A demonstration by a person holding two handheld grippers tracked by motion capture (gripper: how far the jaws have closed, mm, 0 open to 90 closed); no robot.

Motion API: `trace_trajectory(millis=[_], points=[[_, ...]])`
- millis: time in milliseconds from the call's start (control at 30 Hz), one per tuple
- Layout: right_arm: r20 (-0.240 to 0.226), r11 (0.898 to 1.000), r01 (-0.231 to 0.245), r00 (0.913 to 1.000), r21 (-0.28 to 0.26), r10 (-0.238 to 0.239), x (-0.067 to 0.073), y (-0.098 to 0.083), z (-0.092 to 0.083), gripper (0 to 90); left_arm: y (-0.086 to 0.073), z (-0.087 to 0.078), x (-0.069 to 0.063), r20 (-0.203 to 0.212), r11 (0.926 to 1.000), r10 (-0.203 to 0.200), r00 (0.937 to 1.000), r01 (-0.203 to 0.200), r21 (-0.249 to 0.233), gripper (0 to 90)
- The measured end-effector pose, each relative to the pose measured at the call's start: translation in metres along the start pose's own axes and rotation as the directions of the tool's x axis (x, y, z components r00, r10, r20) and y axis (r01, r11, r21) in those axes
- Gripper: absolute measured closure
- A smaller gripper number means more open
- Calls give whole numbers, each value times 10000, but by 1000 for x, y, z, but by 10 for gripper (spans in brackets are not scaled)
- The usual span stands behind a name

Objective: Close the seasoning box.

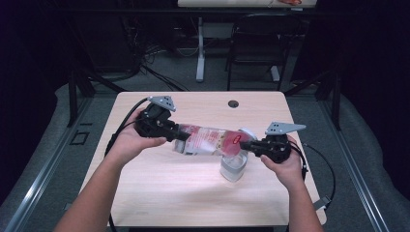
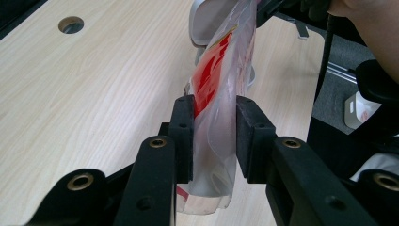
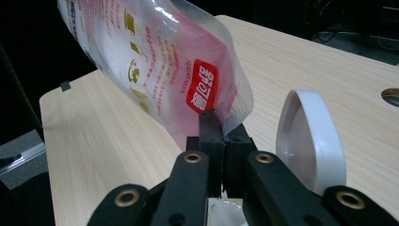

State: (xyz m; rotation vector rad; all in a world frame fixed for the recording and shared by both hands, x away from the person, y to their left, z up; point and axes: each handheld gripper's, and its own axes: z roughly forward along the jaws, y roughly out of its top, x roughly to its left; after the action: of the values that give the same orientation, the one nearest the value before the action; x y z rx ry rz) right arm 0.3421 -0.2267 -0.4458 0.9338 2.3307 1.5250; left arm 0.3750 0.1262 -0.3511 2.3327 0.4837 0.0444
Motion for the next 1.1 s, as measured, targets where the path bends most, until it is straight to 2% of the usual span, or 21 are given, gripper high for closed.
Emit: trace_trajectory(millis=[833,867,900,1100], points=[[131,10000,62,9999,40,-62,1,0,0,887,3,1,-1,-49,10000,-34,10000,34,16,709],[142,9999,79,9999,70,-80,1,0,0,884,4,0,-2,-338,9998,22,9994,-15,195,709],[148,9999,88,9999,91,-89,1,0,0,883,4,0,0,-58,10000,31,10000,-31,68,709],[115,10000,46,9999,69,-47,1,0,0,869,4,1,-1,-72,10000,-4,10000,4,51,709]])
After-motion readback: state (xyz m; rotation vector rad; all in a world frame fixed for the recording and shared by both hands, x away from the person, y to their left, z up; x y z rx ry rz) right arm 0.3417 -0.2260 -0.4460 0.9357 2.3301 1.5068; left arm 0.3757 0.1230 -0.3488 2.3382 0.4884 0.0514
